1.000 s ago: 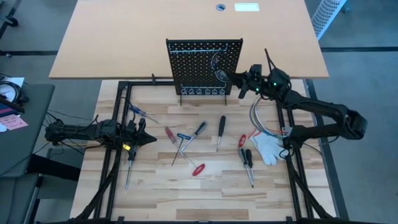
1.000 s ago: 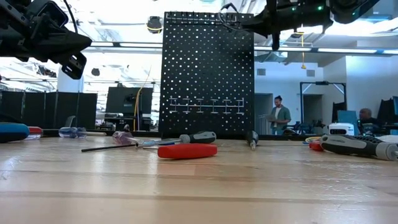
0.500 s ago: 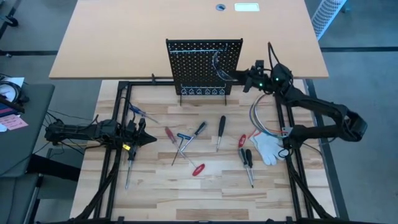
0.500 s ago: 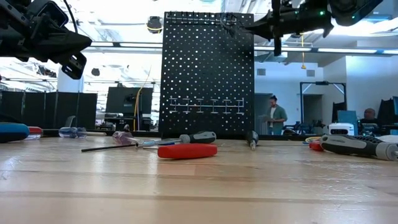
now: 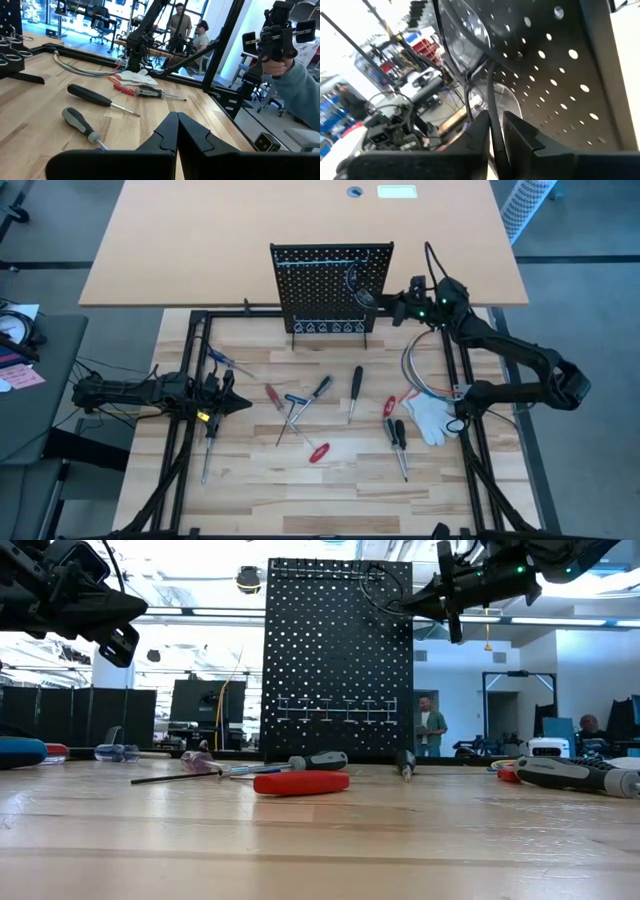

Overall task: Hang tools onto peg board
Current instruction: Hang the clear safety goggles on the pegboard, then hang the top black screwdriver on the pegboard

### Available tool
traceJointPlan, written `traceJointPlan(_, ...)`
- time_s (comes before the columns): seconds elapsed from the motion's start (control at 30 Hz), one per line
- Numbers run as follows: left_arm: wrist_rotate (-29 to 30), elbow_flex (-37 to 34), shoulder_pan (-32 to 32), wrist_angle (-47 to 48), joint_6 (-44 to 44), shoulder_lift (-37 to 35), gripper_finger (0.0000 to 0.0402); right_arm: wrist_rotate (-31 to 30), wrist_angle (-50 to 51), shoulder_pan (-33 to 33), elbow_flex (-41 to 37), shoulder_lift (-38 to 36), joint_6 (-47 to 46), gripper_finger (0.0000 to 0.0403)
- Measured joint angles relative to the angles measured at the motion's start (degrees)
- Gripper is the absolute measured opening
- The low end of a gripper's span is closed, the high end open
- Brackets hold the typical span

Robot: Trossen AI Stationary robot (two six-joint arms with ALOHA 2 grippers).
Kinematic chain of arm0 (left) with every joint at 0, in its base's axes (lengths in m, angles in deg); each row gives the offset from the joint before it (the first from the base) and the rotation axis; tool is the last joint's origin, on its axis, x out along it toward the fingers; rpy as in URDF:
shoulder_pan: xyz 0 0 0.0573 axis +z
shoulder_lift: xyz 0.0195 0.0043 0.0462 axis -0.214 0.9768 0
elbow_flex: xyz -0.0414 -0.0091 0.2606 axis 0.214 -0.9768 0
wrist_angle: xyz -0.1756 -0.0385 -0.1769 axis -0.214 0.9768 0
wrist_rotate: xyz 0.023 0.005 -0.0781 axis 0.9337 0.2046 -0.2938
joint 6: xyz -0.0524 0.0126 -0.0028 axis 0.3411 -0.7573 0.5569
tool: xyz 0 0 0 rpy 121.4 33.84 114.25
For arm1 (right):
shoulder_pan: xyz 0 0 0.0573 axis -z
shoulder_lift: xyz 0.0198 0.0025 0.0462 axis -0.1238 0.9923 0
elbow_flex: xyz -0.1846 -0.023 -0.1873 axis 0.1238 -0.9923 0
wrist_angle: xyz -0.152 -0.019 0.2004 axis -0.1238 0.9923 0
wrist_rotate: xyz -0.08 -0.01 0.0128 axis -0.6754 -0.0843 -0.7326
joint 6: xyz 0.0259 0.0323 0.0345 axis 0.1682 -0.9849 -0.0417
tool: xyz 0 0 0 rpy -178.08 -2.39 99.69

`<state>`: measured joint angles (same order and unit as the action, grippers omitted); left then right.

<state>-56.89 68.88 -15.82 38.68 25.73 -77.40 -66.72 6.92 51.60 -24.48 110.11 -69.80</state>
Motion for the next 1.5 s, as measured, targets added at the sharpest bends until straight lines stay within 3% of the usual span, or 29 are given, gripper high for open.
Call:
traceJointPlan(0.37, 0.00, 0.00, -0.01, -0.02, 0.00, 0.01, 0.0000, -0.39, 1.39, -0.75, -0.10, -0.04, 6.63, 0.0197)
traceJointPlan(0.53, 0.00, 0.00, 0.00, -0.02, -0.02, 0.02, 0.0000, -0.32, 1.41, -1.05, 0.85, -0.04, 8.39, 0.0233)
traceJointPlan(0.87, 0.00, 0.00, 0.00, -0.05, -0.02, 0.02, 0.0000, 0.42, 2.43, -3.44, 2.45, -0.09, 14.22, 0.0240)
traceJointPlan(1.2, 0.00, 0.00, 0.00, -0.13, -0.02, 0.02, 0.0000, 0.35, 11.10, -3.53, 2.47, -0.09, 19.29, 0.0240)
traceJointPlan(1.5, 0.02, 0.00, -0.01, -0.25, -0.20, 0.02, 0.0000, -3.90, 21.03, -3.84, 2.49, -0.09, 25.07, 0.0240)
